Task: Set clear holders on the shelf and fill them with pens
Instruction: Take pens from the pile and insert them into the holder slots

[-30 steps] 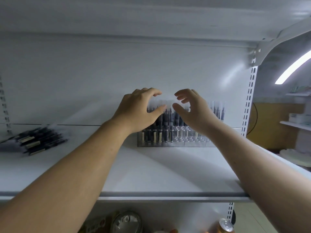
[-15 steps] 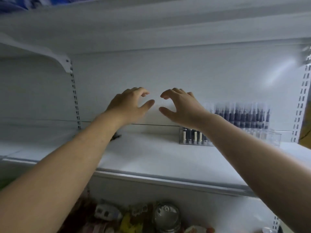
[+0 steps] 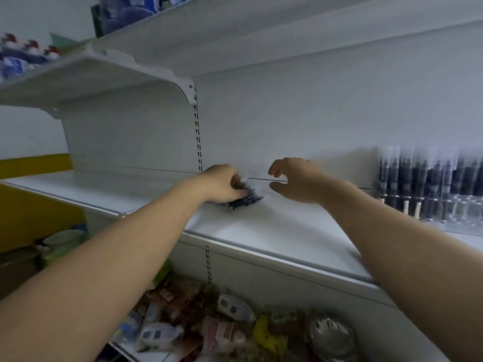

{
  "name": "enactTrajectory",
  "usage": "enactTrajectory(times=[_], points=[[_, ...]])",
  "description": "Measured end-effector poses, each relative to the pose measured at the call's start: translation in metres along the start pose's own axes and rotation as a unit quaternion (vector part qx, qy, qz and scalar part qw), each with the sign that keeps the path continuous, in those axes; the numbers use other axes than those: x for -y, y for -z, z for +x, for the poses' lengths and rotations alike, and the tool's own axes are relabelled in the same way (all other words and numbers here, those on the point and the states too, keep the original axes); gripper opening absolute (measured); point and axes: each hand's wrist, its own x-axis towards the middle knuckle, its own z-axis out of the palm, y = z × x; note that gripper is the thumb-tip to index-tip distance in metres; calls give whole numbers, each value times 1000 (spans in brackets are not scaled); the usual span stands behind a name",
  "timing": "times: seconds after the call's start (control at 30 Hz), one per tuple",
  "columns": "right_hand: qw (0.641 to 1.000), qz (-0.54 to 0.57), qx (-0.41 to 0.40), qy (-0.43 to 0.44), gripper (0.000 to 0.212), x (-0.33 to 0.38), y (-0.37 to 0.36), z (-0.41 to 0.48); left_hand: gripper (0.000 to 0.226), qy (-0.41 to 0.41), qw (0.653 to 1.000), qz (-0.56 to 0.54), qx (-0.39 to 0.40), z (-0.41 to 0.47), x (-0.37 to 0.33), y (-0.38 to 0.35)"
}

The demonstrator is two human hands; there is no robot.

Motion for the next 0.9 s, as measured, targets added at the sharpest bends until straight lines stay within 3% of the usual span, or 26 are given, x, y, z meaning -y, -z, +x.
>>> enactTrajectory(times=[0.23,0.47,0.7,0.9], points=[[996,80,-43,-25,17,-25,1,-15,47,8,994,86,68,11,-15,-10],[992,110,-61,-17,11,-21,4,-17,30,36,987,119,100,12,-32,-8],[991,117,-63,-27,12,-20,10,-18,18,11,966,223,129,8,-51,-17],[988,130,-64,-46,19,-16,19,-17,35,-16,992,100,75,9,-37,-20]])
